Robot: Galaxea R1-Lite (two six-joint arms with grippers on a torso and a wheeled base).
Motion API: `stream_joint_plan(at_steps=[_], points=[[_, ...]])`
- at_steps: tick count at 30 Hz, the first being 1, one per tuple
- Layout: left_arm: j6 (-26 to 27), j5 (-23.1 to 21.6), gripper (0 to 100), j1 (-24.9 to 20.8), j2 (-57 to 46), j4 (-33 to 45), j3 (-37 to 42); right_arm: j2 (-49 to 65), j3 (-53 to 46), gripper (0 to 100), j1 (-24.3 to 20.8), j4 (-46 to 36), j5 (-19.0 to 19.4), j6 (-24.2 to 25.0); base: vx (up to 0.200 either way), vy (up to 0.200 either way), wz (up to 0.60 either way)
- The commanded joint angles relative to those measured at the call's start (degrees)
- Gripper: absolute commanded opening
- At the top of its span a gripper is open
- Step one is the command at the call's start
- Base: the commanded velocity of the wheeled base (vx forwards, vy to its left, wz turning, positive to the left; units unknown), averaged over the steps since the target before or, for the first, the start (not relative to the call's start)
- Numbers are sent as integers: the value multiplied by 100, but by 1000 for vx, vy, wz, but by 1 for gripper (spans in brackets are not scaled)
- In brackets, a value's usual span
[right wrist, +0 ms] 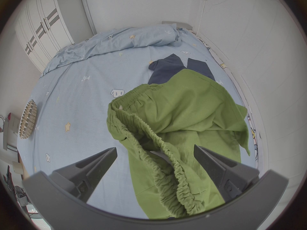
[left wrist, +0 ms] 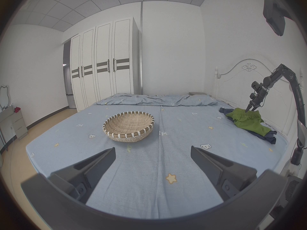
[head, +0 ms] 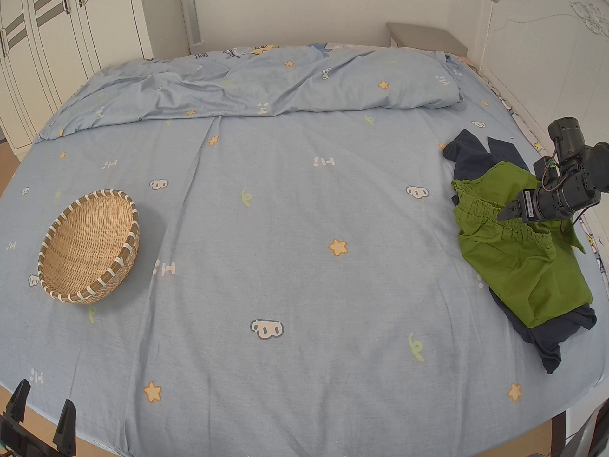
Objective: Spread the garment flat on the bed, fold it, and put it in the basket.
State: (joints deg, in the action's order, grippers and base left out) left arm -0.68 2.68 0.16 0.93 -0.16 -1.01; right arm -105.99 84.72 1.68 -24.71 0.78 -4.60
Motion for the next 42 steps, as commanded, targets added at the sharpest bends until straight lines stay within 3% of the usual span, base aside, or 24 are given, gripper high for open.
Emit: stream_joint_plan(at_steps=[1, 10, 11, 24, 26, 29, 32, 33, 34, 35, 42], points=[[-2, 4, 100, 2, -49, -2, 101, -36, -9, 100, -28, -7, -8, -6, 0, 0, 0], [-2, 4, 100, 2, -49, -2, 101, -309, 132, 100, -10, -34, -60, -6, 0, 0, 0], [-2, 4, 100, 2, -49, -2, 101, -326, 132, 0, -1, -43, -60, -6, 0, 0, 0], [-2, 4, 100, 2, -49, -11, 101, -326, 492, 0, -19, -359, 27, 20, 0, 0, 0], [-2, 4, 100, 2, -49, -2, 101, -71, 897, 0, -151, -1071, 212, 55, 0, 0, 0], [-2, 4, 100, 2, -49, -2, 101, 157, 1319, 0, -406, -1809, 783, 372, 0, 0, 0], [-2, 4, 100, 2, -49, -2, 101, 298, 1776, 0, -748, -2451, 1451, 952, 0, 0, 0], [-2, 4, 100, 2, -49, -11, 101, 307, 1793, 0, -775, -2477, 1486, 978, 0, 0, 0], [-2, 4, 100, 2, -49, -2, 101, 377, 1995, 0, -1082, -2741, 1812, 1251, 0, 0, 0], [-2, 4, 100, 2, -49, -11, 101, 394, 2057, 0, -1258, -2811, 1891, 1391, 0, 0, 0], [-2, 4, 100, 2, -49, -2, 101, 412, 2101, 0, -2735, -2539, 1812, 2261, 0, 0, 0]])
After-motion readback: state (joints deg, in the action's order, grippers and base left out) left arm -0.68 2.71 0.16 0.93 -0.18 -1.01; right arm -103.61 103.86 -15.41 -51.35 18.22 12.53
